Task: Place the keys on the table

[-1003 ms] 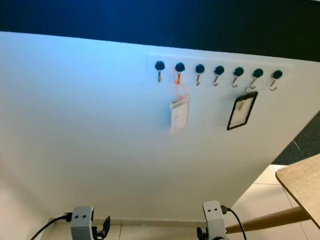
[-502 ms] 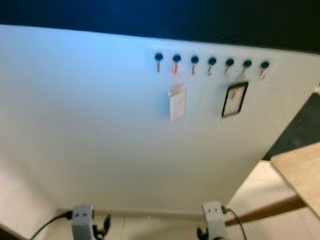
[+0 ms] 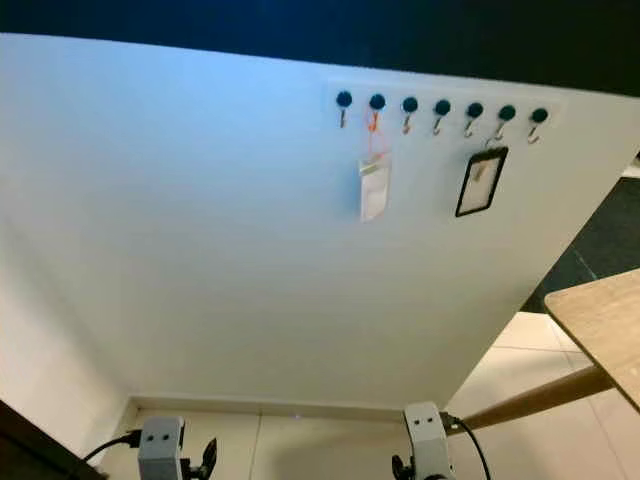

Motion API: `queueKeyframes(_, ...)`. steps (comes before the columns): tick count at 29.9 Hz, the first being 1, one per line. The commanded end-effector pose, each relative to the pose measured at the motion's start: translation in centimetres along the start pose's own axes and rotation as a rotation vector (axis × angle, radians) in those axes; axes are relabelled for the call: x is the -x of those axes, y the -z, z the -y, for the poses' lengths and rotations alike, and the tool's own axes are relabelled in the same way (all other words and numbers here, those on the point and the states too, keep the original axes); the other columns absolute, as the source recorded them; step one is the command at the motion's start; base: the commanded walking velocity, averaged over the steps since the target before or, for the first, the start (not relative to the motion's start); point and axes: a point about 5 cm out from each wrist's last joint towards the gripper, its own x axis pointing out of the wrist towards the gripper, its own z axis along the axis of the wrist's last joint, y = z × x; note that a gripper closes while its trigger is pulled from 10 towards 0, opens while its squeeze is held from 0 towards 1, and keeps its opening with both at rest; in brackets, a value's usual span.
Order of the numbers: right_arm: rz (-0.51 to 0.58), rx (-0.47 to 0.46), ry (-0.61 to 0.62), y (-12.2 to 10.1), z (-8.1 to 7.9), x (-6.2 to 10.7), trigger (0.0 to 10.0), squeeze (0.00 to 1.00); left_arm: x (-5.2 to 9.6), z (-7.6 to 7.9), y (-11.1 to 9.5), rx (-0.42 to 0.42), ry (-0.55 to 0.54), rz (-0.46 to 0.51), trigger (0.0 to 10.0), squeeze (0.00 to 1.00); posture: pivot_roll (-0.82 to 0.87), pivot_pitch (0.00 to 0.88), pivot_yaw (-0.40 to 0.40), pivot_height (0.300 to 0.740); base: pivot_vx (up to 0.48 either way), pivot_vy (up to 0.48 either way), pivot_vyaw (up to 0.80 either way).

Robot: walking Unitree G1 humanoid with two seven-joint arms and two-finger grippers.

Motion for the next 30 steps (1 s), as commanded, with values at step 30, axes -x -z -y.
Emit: queueKeyframes(30,0.968,0.152,-0.214,-16.8,-3.9,3.1,10.0,0.0,-0.7,0.4,-5.8,-0.147,0.124,0.323,10.0,0.0,0.06,0.07,-0.067,0.74,0.0,-0.126,0.0)
